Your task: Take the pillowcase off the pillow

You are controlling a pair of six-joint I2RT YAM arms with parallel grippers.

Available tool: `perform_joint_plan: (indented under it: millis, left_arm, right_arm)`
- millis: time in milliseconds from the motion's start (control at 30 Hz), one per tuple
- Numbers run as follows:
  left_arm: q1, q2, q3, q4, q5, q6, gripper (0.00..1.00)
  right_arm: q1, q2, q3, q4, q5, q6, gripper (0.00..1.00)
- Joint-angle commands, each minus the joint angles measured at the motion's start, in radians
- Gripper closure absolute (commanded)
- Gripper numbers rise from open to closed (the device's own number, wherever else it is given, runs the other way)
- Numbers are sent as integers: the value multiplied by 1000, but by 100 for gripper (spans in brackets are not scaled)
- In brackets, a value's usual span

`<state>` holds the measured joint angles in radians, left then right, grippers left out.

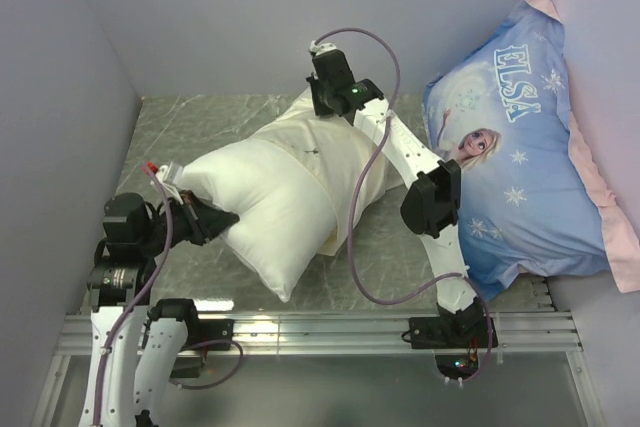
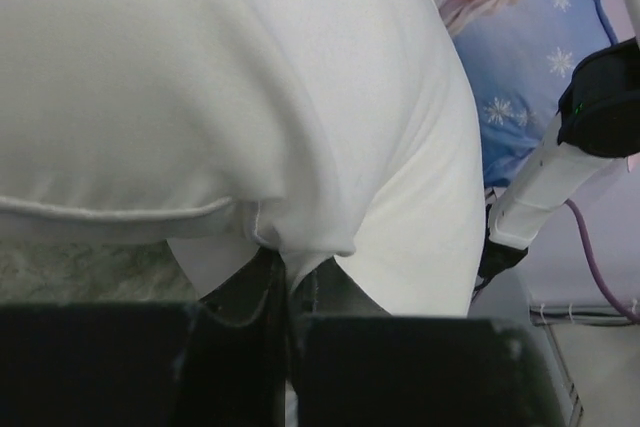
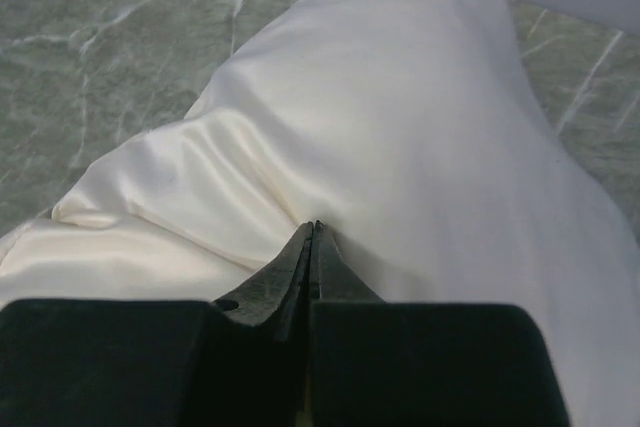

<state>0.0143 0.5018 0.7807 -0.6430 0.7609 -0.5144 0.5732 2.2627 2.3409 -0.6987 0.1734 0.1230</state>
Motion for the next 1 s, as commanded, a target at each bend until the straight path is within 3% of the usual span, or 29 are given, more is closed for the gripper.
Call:
perform_joint_plan:
  millis: [0, 67, 100, 133, 233, 400, 433, 500, 633, 800, 967]
  left_arm:
    - [-5, -9, 135, 46, -94, -71, 100]
    - [-4, 16, 196, 45, -178, -114, 100]
    - [-5, 32, 218, 43, -208, -131, 100]
    - [-5, 49, 267, 42, -280, -171, 100]
    - [-4, 141, 368, 23, -383, -231, 100]
    - [-4, 316, 526, 6, -471, -289, 100]
    - [-4, 342, 587, 0, -491, -295, 100]
    - [-4, 420, 652, -12, -532, -312, 100]
    - [1, 564, 833, -15, -537, -348, 100]
    - [22, 708, 934, 32, -493, -416, 100]
    - [48, 805, 1060, 52, -451, -446, 100]
  right_arm:
    - [10, -29, 58, -9, 91, 18, 100]
    - [11, -69, 15, 33, 60, 18, 100]
    - [11, -124, -8, 53, 52, 17, 95]
    - [16, -150, -40, 88, 37, 18, 75]
    - [17, -230, -34, 119, 28, 17, 44]
    - [13, -340, -1, 102, 20, 41, 34]
    - [14, -374, -64, 122, 18, 50, 26]
    - [14, -504, -170, 157, -5, 89, 25]
    - [43, -802, -623, 371, 0, 138, 23]
    - [111, -1118, -941, 465, 75, 164, 23]
    - [192, -1246, -1303, 567, 138, 220, 23]
